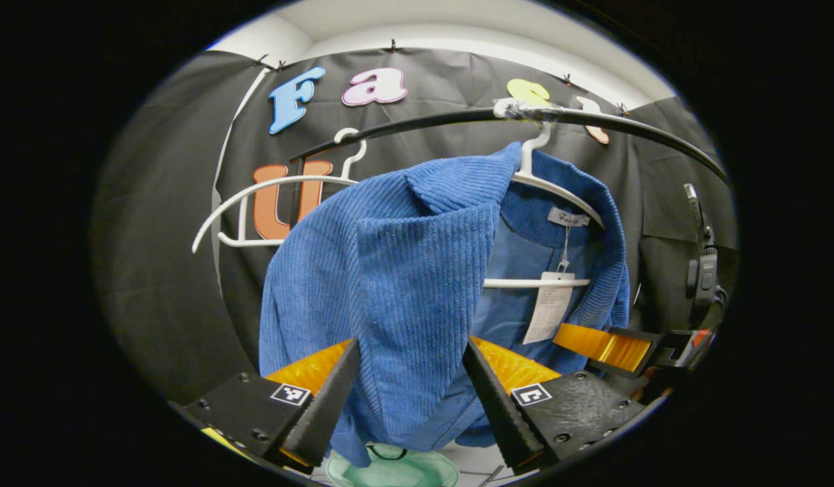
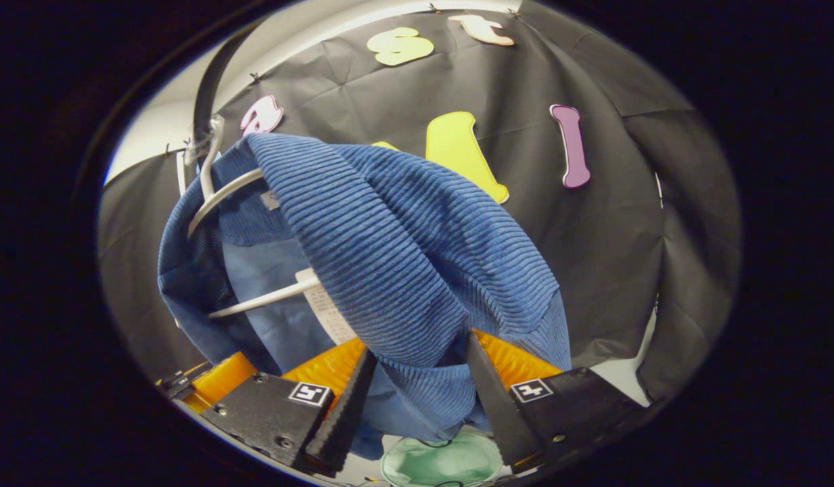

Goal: Grasp the clothes on the hanger with both hands and then place them into the laundry hamper below.

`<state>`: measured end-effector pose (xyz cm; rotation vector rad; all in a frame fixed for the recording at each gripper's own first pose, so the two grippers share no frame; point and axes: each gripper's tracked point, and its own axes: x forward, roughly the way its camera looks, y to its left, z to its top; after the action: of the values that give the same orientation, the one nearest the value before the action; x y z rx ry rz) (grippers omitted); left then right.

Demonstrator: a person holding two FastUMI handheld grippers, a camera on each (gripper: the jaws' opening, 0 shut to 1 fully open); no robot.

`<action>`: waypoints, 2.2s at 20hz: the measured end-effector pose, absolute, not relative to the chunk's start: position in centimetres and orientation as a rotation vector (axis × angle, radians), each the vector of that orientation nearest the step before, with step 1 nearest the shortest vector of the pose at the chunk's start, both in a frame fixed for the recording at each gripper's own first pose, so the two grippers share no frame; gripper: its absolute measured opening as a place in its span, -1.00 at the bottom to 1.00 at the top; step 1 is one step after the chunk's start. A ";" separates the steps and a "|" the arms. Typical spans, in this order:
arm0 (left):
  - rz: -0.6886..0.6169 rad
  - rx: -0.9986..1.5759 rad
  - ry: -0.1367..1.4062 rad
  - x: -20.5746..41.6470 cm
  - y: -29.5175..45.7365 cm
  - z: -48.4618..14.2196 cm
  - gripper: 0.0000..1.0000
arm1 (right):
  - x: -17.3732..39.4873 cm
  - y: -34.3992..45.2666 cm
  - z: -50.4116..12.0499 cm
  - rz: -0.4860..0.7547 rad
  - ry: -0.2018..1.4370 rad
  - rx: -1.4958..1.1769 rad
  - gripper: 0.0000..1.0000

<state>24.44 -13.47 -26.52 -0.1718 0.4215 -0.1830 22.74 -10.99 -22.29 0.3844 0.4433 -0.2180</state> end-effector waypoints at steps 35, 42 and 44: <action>-0.071 -0.244 0.225 30.9 0.0 -14.4 -0.91 | 26.4 -22.1 -7.6 -0.042 0.042 0.745 -0.65; -0.134 -0.232 0.264 33.8 0.5 -15.2 -0.82 | 29.4 -22.5 -8.4 0.024 0.108 0.699 -0.65; -0.151 -0.232 0.293 34.5 0.8 -16.1 -0.82 | 30.4 -22.3 -9.2 0.045 0.138 0.709 -0.65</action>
<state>34.53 0.76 -16.14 -0.2316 0.2926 -0.1506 30.42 -22.31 -9.23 0.7094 0.1378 0.0447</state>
